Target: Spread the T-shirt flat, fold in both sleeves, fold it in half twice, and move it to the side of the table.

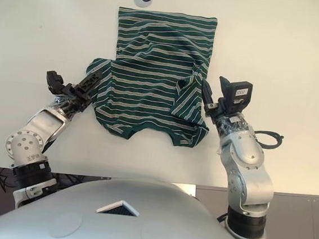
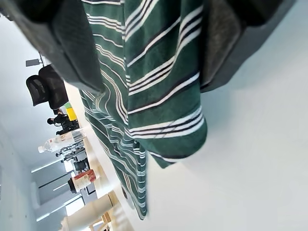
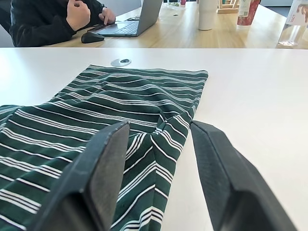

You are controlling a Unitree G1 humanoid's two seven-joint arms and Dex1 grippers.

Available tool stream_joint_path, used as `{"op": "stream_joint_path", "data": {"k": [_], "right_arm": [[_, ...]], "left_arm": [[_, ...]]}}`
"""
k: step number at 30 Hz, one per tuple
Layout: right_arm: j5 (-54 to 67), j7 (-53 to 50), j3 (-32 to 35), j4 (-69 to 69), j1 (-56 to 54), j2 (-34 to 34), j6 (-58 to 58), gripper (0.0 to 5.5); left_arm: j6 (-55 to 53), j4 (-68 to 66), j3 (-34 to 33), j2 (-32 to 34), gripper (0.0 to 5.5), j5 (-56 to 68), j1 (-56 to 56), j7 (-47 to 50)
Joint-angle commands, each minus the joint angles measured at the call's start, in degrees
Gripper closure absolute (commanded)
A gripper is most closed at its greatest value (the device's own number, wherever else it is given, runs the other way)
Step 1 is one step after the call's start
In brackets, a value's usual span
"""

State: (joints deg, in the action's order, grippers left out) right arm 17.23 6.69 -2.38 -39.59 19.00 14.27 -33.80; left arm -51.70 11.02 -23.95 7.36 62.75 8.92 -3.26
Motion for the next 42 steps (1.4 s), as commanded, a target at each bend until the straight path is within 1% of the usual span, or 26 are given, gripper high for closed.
{"op": "stream_joint_path", "data": {"k": [1,7,12,14,18,21,26,29,36,39,42], "right_arm": [[-1.1,0.8,-0.4,0.5,1.2,0.4,0.8,3.23],[-2.6,0.9,-1.8,1.5,2.4,-0.6,1.4,3.23],[-3.1,0.8,-2.0,2.2,2.4,-0.4,2.0,3.23],[-3.5,0.2,-2.3,2.2,2.8,-0.7,2.4,3.23],[-4.8,-0.4,-3.4,2.5,4.1,-1.3,3.3,3.23],[-5.5,-1.0,-4.0,2.6,4.9,-1.9,3.8,3.23],[-6.5,-1.8,-5.6,2.8,6.5,-2.4,4.5,3.23],[-7.4,-2.1,-7.1,3.2,6.9,-2.7,4.9,3.23],[-7.5,-0.5,-7.5,4.0,5.8,-1.9,4.3,3.23],[-7.9,-0.4,-8.0,4.1,6.0,-2.1,4.4,3.23],[-8.3,-0.5,-8.5,4.4,6.1,-2.6,4.4,3.23]], "left_arm": [[-1.6,-1.0,-1.3,0.2,3.02,0.3,1.7,3.4],[-1.2,-0.7,-1.2,-0.1,3.93,1.4,0.4,4.5],[2.0,1.1,-0.5,0.5,4.61,-1.9,-0.5,4.8],[3.9,3.1,1.4,2.0,4.92,-5.8,-1.1,4.0],[6.7,10.0,8.6,5.5,5.48,-14.7,-0.9,1.7],[6.2,14.2,12.1,6.8,5.48,-18.0,-0.8,1.7],[2.9,21.5,19.0,13.4,5.48,-24.6,-3.0,0.7],[3.7,23.8,27.4,18.7,5.48,-31.9,-4.4,-2.3],[11.2,21.6,43.1,25.5,5.48,-48.0,-6.8,-9.5],[13.7,18.5,47.5,25.8,5.48,-53.1,-9.6,-12.4],[13.5,15.1,51.3,22.5,5.48,-55.9,-14.0,-14.1]]}}
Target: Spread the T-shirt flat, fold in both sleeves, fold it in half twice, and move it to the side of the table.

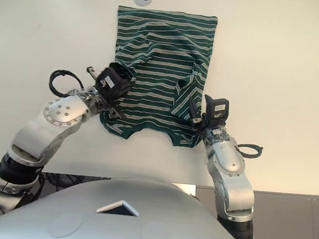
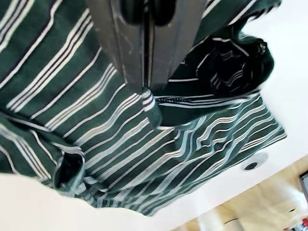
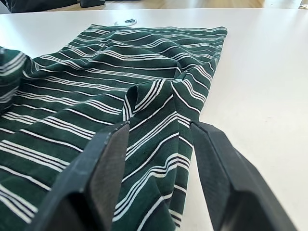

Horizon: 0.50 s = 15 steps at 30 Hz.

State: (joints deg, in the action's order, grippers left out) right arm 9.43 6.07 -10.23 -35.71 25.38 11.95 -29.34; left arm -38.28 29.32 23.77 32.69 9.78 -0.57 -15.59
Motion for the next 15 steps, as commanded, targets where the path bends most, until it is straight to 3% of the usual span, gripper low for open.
{"op": "stream_joint_path", "data": {"k": [1,4,9,15], "right_arm": [[-0.6,0.1,-0.9,0.7,-0.3,-0.5,-0.1,3.23],[-0.7,0.6,-1.2,0.9,-1.0,-0.3,-0.5,3.23],[-0.4,1.0,-0.3,1.1,-0.6,-0.3,-0.5,3.23],[-0.1,0.3,0.3,0.0,1.6,-1.3,0.7,3.23]], "left_arm": [[-0.2,-4.4,5.1,-3.8,5.48,-3.9,-6.0,-2.4],[-1.9,-6.5,6.9,-5.3,5.48,-5.6,-6.1,-3.2],[-1.8,-5.3,5.1,-4.2,4.75,-7.7,-3.2,-3.8],[0.2,-2.3,3.5,4.3,3.94,-11.2,0.2,-8.5]]}}
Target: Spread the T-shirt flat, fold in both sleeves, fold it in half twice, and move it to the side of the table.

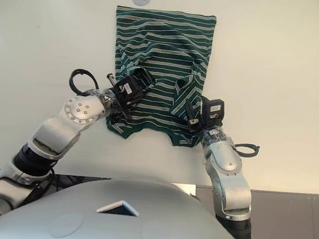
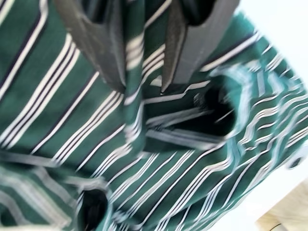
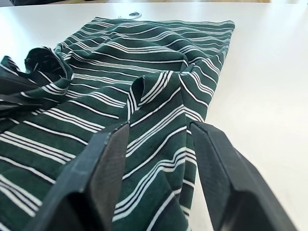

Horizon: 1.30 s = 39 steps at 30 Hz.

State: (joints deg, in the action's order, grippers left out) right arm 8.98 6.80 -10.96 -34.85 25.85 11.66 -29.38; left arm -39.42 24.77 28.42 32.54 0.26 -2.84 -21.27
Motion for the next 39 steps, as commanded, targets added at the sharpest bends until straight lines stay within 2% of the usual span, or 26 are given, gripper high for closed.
{"op": "stream_joint_path", "data": {"k": [1,4,7,9,12,14,15,18,21,25,33,39], "right_arm": [[1.0,-0.2,2.2,-1.8,1.3,-0.8,0.6,3.23],[4.3,1.6,7.3,-4.7,1.2,1.0,-1.1,3.23],[9.4,4.7,13.7,-7.3,0.6,3.6,-5.2,3.23],[15.7,7.1,19.4,-8.1,0.5,5.3,-10.6,3.23],[26.1,12.9,25.2,-9.2,3.5,8.8,-17.0,3.23],[34.1,15.9,27.7,-10.4,6.8,10.2,-21.4,3.23],[38.0,16.9,29.1,-10.0,8.3,10.1,-23.3,3.23],[45.3,17.9,31.2,-6.7,10.1,9.2,-25.8,3.23],[48.9,17.7,30.3,-5.2,10.6,9.6,-27.2,3.23],[47.6,17.2,27.6,-6.3,12.6,9.9,-26.2,3.90],[42.1,16.7,21.7,-7.8,13.0,12.6,-24.9,3.97],[43.4,14.3,20.2,-7.9,11.1,11.3,-25.0,4.87]], "left_arm": [[2.1,3.0,-1.3,7.0,3.74,-2.3,4.1,-4.1],[4.9,3.3,-3.7,12.4,3.35,-3.2,8.7,-6.6],[7.4,5.5,-9.0,12.7,2.94,-1.5,10.9,-7.2],[8.0,10.0,-17.7,6.4,2.84,8.9,9.0,-8.0],[0.9,9.9,-32.0,0.0,2.84,29.6,6.2,-10.2],[-5.7,5.3,-39.1,1.8,2.84,39.3,5.5,-13.6],[-6.6,1.5,-40.3,5.9,2.84,40.1,6.4,-18.3],[-10.5,-7.3,-39.8,15.1,2.84,41.0,9.0,-29.4],[-11.8,-12.9,-39.1,18.3,2.84,41.2,9.8,-35.4],[-10.3,-16.2,-36.6,21.3,2.80,39.3,11.3,-41.5],[-10.6,-12.9,-36.2,21.6,2.80,39.4,13.7,-43.6],[-11.6,-10.7,-36.3,20.2,2.80,40.4,15.4,-42.4]]}}
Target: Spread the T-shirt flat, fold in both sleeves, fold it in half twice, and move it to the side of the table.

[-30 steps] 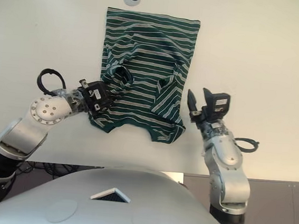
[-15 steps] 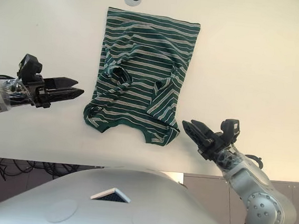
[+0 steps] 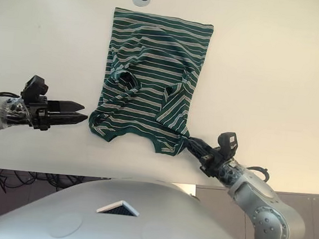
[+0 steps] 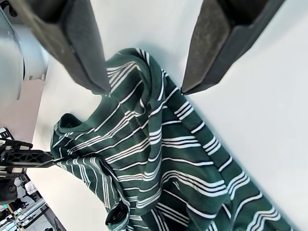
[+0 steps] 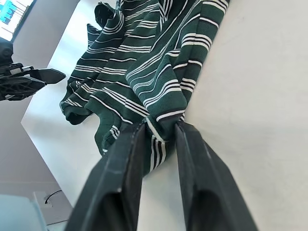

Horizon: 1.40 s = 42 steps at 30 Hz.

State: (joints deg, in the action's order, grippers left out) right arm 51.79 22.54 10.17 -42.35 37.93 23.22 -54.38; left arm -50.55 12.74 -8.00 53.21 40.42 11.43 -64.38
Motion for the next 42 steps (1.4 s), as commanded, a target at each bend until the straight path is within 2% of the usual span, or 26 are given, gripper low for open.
{"op": "stream_joint_path", "data": {"k": [1,3,6,13,19,25,28,29,32,36,38,42], "right_arm": [[0.8,-1.7,-1.1,-0.8,-1.1,-0.4,0.1,5.13],[1.8,-2.0,-1.5,-2.4,-1.3,-0.3,0.3,5.42],[1.5,-2.6,-3.9,-4.6,-3.2,0.4,0.4,5.48],[-11.0,-6.0,-16.3,-0.6,-7.9,1.1,2.7,5.48],[-13.1,-5.0,-18.3,-3.1,-4.9,3.2,2.1,4.52],[-10.4,-3.4,-14.1,-8.5,-4.9,5.8,1.0,3.62],[0.4,-1.1,-5.2,-11.0,-1.5,7.0,0.4,3.56],[4.0,0.2,-2.1,-11.6,0.0,8.1,0.3,3.51],[11.7,1.9,5.9,-8.0,2.5,9.7,0.3,3.51],[9.8,0.2,3.3,-0.2,0.0,9.0,-0.6,3.51],[10.6,-1.2,1.8,2.2,-0.2,6.8,-0.5,3.51],[12.5,-3.2,-1.3,4.2,0.3,4.2,-0.9,3.51]], "left_arm": [[-0.6,1.6,0.1,-0.7,2.80,0.4,1.3,0.8],[-0.2,1.7,0.4,-0.7,2.80,0.0,2.0,0.5],[0.5,2.4,1.3,-0.5,2.80,-0.6,2.8,-0.1],[2.3,1.7,5.9,0.6,2.80,-3.1,-0.1,-2.1],[3.8,-0.1,6.6,0.9,2.80,-4.5,-1.2,-3.1],[3.5,0.5,4.4,0.6,2.80,-1.8,-1.1,-4.5],[-7.8,-2.7,-6.1,-1.0,2.80,12.6,-4.3,-4.1],[-10.6,-5.0,-8.6,-0.4,2.63,15.1,-4.8,-4.0],[-11.6,-10.1,-9.0,1.9,2.22,12.9,-4.4,-3.6],[-7.9,-10.3,-2.1,2.0,1.66,5.2,-0.7,-2.7],[-10.7,-10.5,-0.8,0.0,1.29,6.0,-2.5,-1.5],[-14.1,-10.3,1.1,-1.6,1.29,6.1,-4.9,0.7]]}}
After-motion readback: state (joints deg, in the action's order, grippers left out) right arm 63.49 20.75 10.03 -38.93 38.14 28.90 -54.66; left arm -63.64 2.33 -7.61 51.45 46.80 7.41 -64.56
